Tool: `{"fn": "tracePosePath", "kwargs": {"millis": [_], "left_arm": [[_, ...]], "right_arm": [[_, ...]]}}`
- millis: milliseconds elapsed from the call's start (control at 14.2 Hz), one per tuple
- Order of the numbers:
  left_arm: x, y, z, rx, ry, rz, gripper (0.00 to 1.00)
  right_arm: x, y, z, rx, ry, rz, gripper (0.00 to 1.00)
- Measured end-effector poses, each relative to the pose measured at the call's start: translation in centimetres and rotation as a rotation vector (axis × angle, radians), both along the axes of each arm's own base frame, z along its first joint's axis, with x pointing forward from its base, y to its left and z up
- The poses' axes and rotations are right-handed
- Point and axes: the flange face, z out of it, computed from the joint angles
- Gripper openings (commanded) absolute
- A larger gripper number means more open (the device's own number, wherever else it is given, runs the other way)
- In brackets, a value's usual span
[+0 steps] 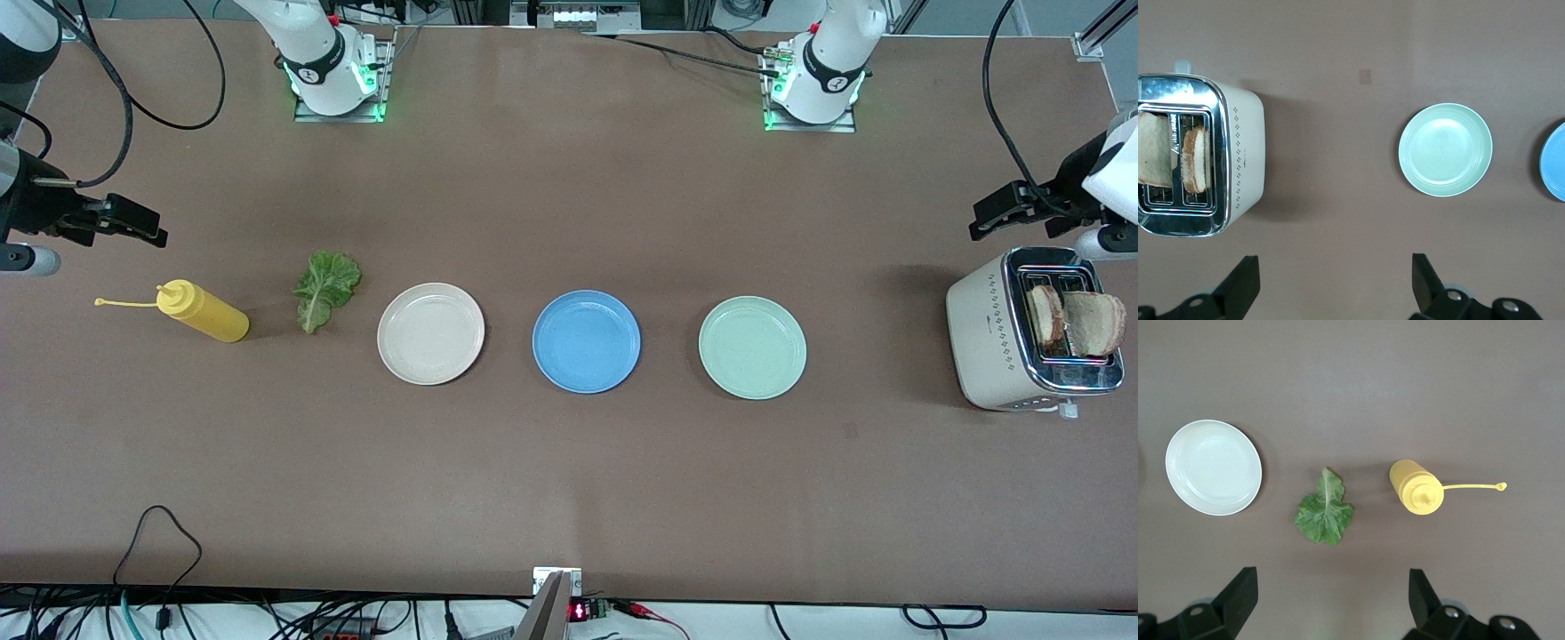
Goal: Make sandwich in blue plate with both arms
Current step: 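Reach the right gripper to the lettuce while the left gripper reaches the toaster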
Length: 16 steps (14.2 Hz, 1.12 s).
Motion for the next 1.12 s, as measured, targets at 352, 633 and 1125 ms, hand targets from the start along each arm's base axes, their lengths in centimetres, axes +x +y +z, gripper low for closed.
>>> {"fn": "tracePosePath", "kwargs": {"millis": [352, 633, 1125], "left_arm": [[0.0, 0.6, -0.8, 0.003, 0.012, 0.009, 1.00], [1.3, 6.8, -4.5, 0.020, 0.051, 0.013, 1.00], [4.0, 15.4, -14.8, 0.059, 0.121, -0.054, 1.00]], "right_arm": [[0.1, 0.0, -0.3, 0.000, 0.004, 0.000, 1.00], [0.6, 0.0, -0.4, -0.001, -0.002, 0.004, 1.00], [1.4, 0.6, -2.4, 0.000, 0.042, 0.018, 1.00]]}}
